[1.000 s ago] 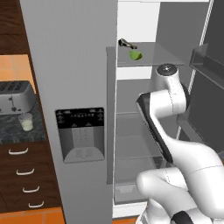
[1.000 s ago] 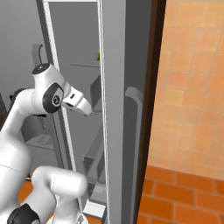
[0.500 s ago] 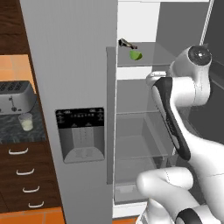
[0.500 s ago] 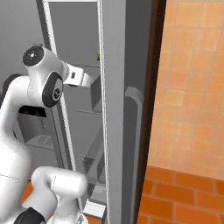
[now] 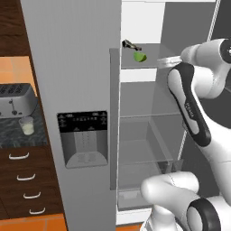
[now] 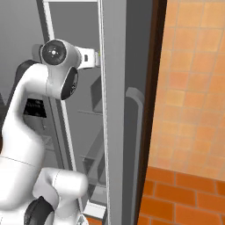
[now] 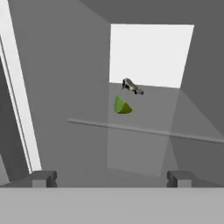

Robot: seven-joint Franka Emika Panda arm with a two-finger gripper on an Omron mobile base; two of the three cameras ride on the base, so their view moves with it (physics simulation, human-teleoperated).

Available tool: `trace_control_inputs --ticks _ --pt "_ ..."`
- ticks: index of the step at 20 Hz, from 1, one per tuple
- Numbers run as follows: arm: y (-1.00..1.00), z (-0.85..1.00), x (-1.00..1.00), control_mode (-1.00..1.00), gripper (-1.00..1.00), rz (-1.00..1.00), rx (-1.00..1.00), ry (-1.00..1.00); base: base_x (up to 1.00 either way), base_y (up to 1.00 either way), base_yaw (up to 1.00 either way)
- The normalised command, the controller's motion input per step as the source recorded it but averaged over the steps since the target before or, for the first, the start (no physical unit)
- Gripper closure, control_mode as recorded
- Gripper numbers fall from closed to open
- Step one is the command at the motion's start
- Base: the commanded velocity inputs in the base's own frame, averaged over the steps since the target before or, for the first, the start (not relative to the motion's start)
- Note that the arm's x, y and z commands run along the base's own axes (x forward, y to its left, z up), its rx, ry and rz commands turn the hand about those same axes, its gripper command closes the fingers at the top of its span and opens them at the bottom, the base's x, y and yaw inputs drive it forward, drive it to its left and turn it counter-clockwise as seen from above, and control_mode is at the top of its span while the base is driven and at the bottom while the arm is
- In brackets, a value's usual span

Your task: Grab a lemon wedge from the fridge and one ice cube from the ice bowl, and put them in the glass of lemonade.

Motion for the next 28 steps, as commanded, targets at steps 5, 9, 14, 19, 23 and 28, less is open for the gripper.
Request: trace_control_inputs --ticks 5,9,14,19,23,28 --pt "0.01 -0.06 0.84 -1.00 -1.00 0.00 0.00 0.15 0.00 0.00 0.00" --pt "0.14 -0.17 0.67 -1.00 -1.00 0.00 0.00 0.20 0.00 0.00 0.00" --pt "0.01 -0.14 0.62 -1.00 -1.00 0.00 0.00 0.06 0.00 0.00 0.00" --pt "0.00 -0.11 0.74 -1.00 -1.00 0.00 0.00 0.00 0.00 0.00 0.00" --pt "0.00 -0.15 0.68 -1.00 -1.00 0.00 0.00 0.01 0.00 0.00 0.00" --pt "0.00 -0.27 0.66 -1.00 -1.00 0.00 0.00 0.08 0.00 0.00 0.00"
